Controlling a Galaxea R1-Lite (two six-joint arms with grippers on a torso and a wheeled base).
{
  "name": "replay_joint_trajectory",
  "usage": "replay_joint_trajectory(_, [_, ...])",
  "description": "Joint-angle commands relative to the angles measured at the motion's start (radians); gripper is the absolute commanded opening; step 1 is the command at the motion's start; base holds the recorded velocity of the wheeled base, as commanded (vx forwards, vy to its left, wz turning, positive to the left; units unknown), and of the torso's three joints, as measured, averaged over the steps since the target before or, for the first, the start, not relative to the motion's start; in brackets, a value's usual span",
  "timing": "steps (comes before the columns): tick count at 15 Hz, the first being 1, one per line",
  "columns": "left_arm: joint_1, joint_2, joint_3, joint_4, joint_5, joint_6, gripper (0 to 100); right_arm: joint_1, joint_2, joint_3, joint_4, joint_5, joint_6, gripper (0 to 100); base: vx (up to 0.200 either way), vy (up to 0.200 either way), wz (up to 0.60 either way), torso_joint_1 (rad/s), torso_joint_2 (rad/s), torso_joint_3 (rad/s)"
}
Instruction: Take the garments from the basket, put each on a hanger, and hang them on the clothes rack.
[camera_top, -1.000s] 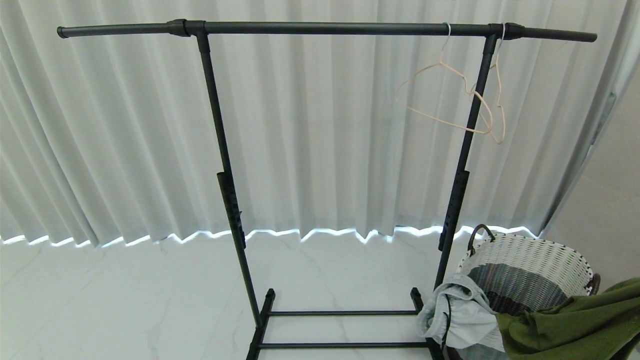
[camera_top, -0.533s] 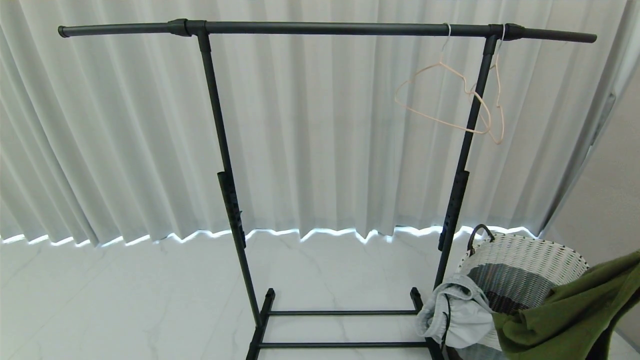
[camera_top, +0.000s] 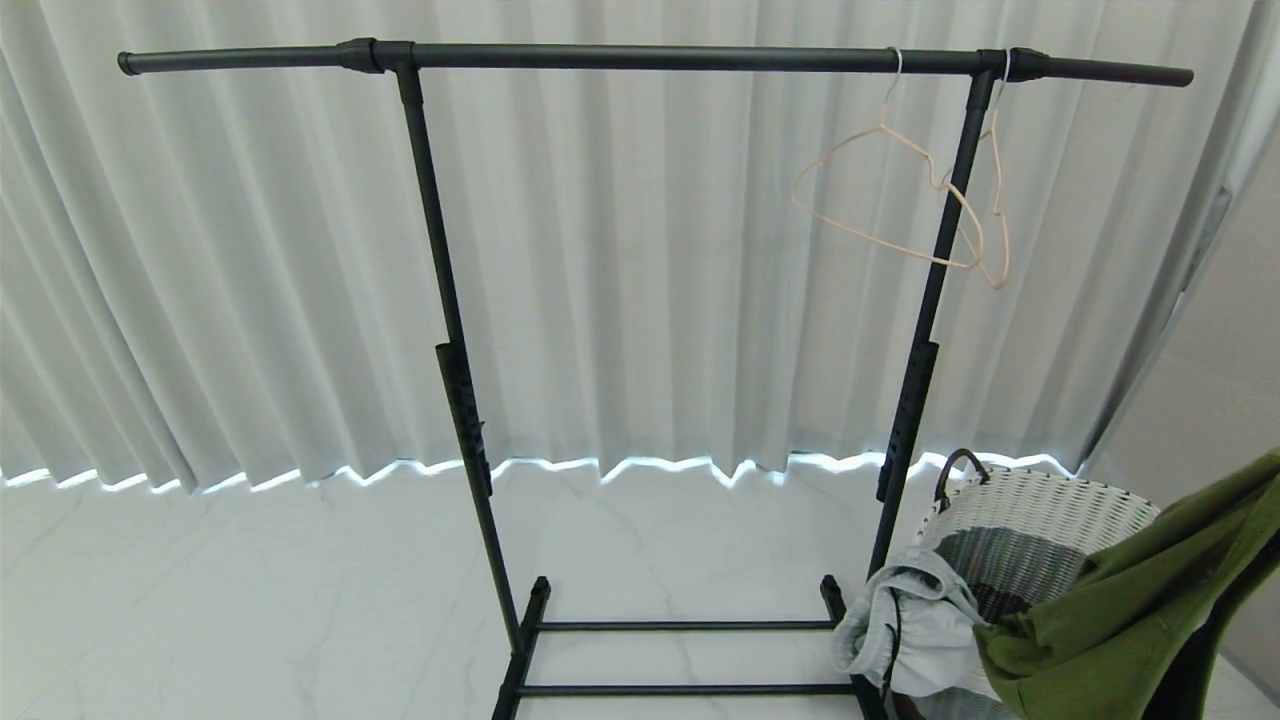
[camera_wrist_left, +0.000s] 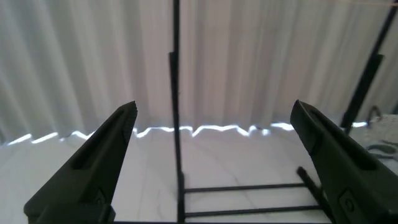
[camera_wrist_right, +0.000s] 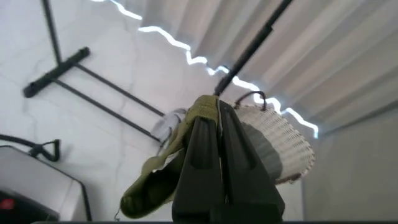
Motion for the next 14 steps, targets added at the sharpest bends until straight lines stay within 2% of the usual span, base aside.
replay_joint_trajectory(1, [-0.192,0.518,-0.313,-0.037,-0.049,0.004,100,0.018,0.003,-0.002,-0.001,0.011,0.008,0,0.0,0.0,0.0,0.0,0.0,0.0])
replay_joint_trajectory(3, [-0.4,0.716,-0.331,-0.087,-0.046,0.012,100,0.021,-0.017,-0.018,-0.04,0.051,0.017,0,0.0,0.0,0.0,0.0,0.0,0.0])
replay_joint_trajectory(5, [-0.544,0.914,-0.333,-0.201,-0.044,0.004,100,0.035,-0.056,-0.021,-0.049,0.068,0.015,0,0.0,0.0,0.0,0.0,0.0,0.0])
replay_joint_trajectory(6, [-0.587,0.987,-0.337,-0.25,-0.044,-0.022,100,0.045,-0.06,-0.025,-0.052,0.086,0.015,0,0.0,0.0,0.0,0.0,0.0,0.0])
replay_joint_trajectory(7, [-0.656,1.099,-0.357,-0.331,-0.029,-0.086,100,0.065,-0.059,-0.048,-0.052,0.135,0.015,0,0.0,0.0,0.0,0.0,0.0,0.0])
replay_joint_trajectory(8, [-0.719,1.196,-0.374,-0.383,0.022,-0.151,100,0.085,-0.048,-0.064,-0.05,0.181,0.015,0,0.0,0.0,0.0,0.0,0.0,0.0])
replay_joint_trajectory(9, [-0.755,1.248,-0.383,-0.406,0.061,-0.185,100,0.096,-0.034,-0.068,-0.05,0.196,0.015,0,0.0,0.0,0.0,0.0,0.0,0.0])
replay_joint_trajectory(10, [-0.83,1.336,-0.402,-0.443,0.132,-0.261,100,0.119,0.0,-0.071,-0.053,0.221,0.015,0,0.0,0.0,0.0,0.0,0.0,0.0])
replay_joint_trajectory(12, [-0.933,1.408,-0.441,-0.452,0.149,-0.353,100,0.164,0.067,-0.07,-0.11,0.245,0.017,0,0.0,0.0,0.0,0.0,0.0,0.0])
replay_joint_trajectory(14, [-1.048,1.471,-0.514,-0.451,0.15,-0.455,100,0.171,0.124,-0.067,-0.153,0.239,0.017,0,0.0,0.0,0.0,0.0,0.0,0.0])
